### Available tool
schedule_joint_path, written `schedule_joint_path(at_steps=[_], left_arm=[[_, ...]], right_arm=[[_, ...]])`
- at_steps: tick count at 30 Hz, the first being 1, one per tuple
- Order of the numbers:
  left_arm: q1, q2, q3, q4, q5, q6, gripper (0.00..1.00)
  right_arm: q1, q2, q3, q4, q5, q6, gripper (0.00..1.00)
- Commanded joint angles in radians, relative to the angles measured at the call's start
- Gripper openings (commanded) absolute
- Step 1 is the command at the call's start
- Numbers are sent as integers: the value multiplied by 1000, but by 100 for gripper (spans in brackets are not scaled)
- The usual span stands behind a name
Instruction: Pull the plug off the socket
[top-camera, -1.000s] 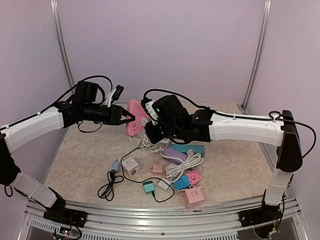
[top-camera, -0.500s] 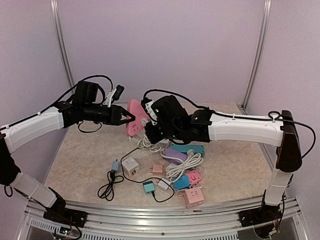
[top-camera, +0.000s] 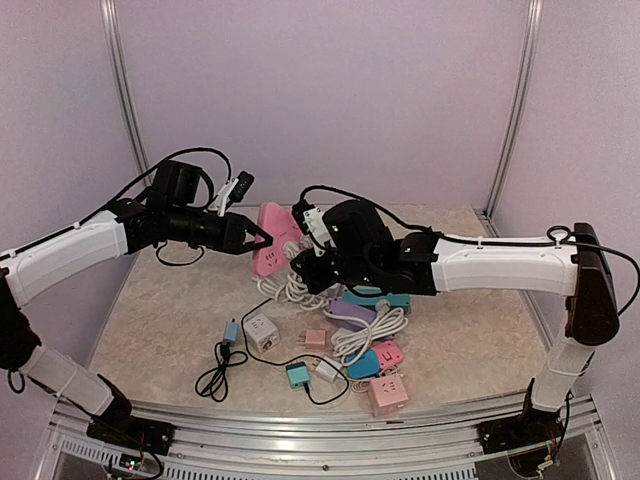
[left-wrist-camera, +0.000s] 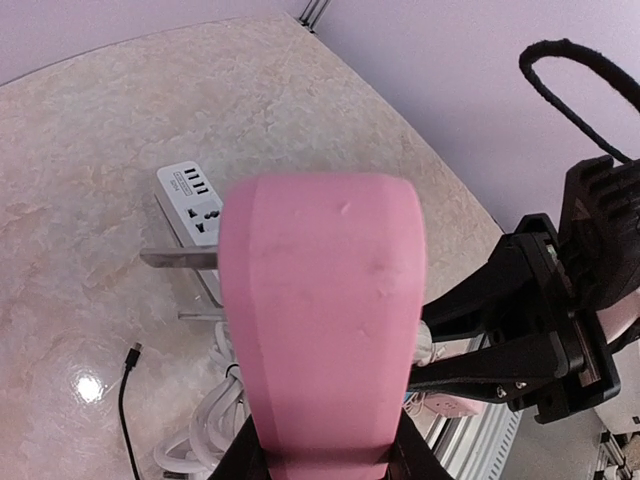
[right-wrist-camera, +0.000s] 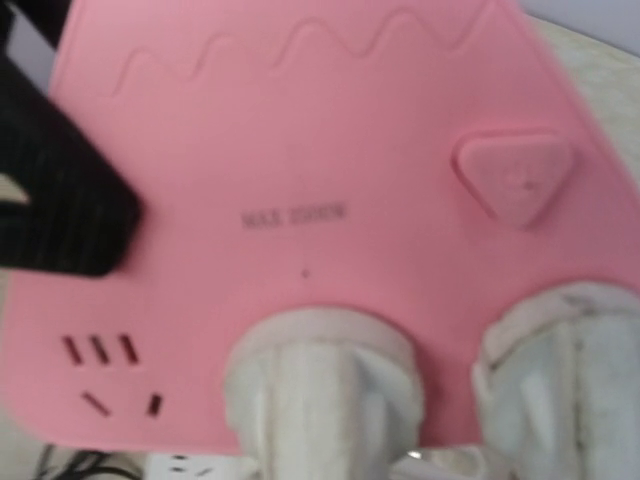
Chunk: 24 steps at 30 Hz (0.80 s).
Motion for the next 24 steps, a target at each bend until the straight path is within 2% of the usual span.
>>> schedule_joint_path(at_steps=[1,10,24], left_arm=[[-8,-35,78,80,115,48,0],[-16,-38,80,77,109,46,0],[-7,1,80,61,9,-36,0]], right_arm=[[-38,-76,-70,116,-112,48,0],[-45,-85,-96,149,-116,52,0],[59,6,51,-20,185,-15,0]])
